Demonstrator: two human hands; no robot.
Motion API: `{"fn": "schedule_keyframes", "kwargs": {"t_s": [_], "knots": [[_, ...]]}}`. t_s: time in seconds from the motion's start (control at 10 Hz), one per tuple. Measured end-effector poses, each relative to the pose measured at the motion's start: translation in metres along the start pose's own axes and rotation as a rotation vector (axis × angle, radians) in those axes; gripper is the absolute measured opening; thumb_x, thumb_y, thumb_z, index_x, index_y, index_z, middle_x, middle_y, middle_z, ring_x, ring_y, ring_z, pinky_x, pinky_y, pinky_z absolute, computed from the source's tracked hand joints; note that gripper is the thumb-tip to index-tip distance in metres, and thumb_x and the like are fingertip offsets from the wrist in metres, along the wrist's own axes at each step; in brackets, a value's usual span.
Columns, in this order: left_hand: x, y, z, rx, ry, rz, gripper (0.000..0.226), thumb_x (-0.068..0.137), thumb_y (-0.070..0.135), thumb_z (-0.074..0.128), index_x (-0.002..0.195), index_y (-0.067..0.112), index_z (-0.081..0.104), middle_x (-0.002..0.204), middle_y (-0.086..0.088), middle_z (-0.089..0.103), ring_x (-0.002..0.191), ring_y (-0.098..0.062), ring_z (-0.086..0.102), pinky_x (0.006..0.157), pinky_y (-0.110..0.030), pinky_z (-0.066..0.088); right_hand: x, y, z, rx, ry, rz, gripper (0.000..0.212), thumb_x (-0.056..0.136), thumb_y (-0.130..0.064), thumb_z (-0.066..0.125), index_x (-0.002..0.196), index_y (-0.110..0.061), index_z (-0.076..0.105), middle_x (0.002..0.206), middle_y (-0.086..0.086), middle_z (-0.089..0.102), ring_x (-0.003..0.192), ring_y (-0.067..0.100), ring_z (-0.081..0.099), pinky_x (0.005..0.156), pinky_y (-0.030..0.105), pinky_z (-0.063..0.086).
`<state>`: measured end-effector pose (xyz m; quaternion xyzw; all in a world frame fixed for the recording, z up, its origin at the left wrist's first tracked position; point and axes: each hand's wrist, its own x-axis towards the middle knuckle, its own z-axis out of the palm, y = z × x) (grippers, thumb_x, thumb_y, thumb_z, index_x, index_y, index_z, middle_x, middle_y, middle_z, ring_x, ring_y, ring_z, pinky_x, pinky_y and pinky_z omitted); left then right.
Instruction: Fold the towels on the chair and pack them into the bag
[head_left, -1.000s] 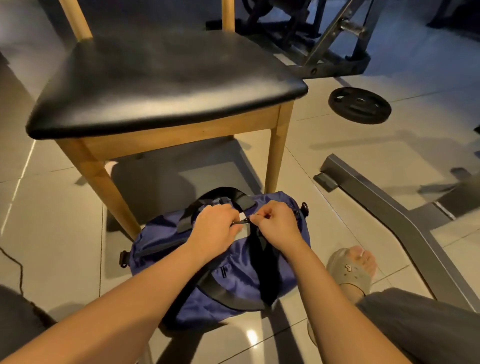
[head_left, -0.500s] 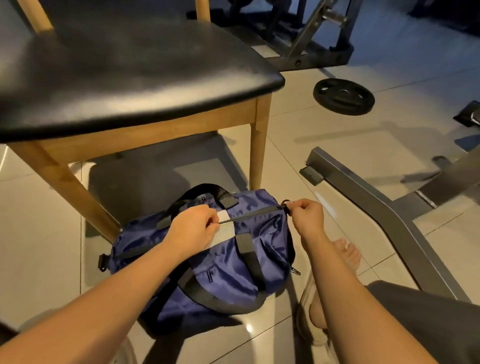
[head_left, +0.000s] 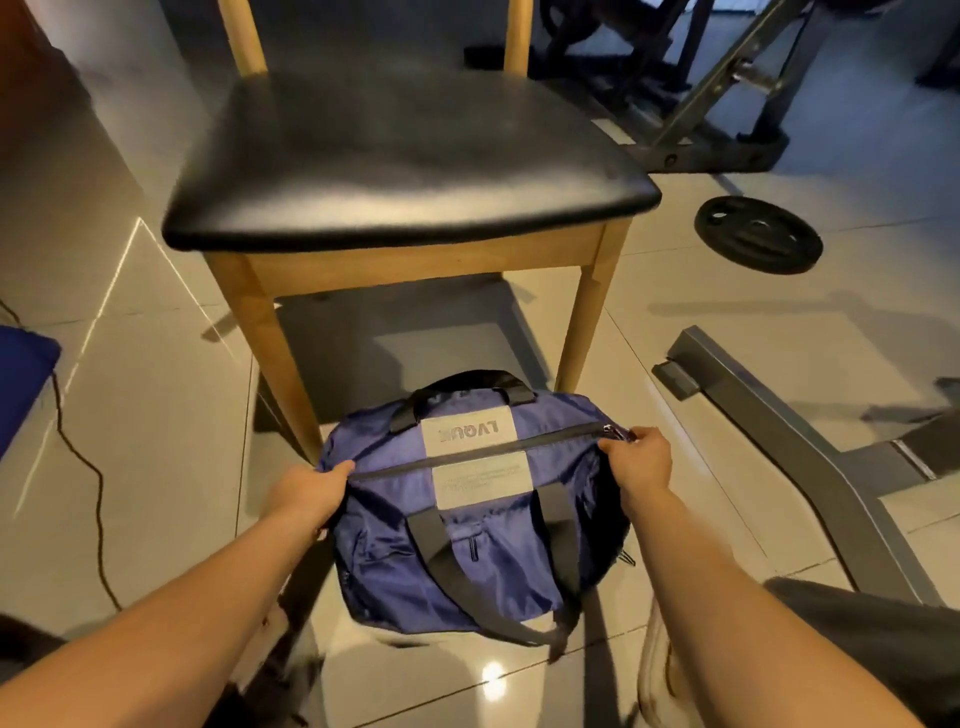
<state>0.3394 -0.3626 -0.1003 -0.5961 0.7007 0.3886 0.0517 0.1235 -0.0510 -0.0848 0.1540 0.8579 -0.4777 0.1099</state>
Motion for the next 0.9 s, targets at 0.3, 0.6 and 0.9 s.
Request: {"fn": "schedule_keyframes", "kwargs": {"t_s": [0.3,0.6,0.9], "knots": [[-0.019,0.028,-0.009,-0.424,0.346,0.048,0.021,0.097,0.023,0.066,0.086,0.006,0.063,0.086,-0.016,0.062,0.080,-0.034,0.056,0.071,-0.037,0.041,0.021,-0.033,0.007,0.106,-0.003,-0.096,0.036,0.087,-0.017,0.079,0.118,-0.012,0.060,0.101,0.006,0.064,0.094,0.027,0.062,0.084,0.035,0.051],[-0.003,0.020,0.007,-0.448,0.284,0.076,0.022,0.098,0.027,0.067,0.087,0.008,0.066,0.082,-0.013,0.066,0.081,-0.036,0.061,0.072,-0.039,0.046,0.057,-0.030,0.024,0.173,-0.140,0.013,0.031,0.086,-0.006,0.076,0.112,-0.011,0.060,0.093,0.007,0.070,0.088,0.028,0.067,0.081,0.036,0.055],[-0.045,0.048,-0.077,-0.307,-0.013,-0.236,0.035,0.092,0.028,0.075,0.114,0.005,0.060,0.113,-0.013,0.065,0.094,-0.035,0.064,0.076,-0.038,0.049,0.014,-0.088,-0.021,-0.207,-0.407,0.230,0.052,0.093,-0.025,0.072,0.134,-0.014,0.042,0.111,0.015,0.064,0.098,0.032,0.065,0.091,0.051,0.057]]}}
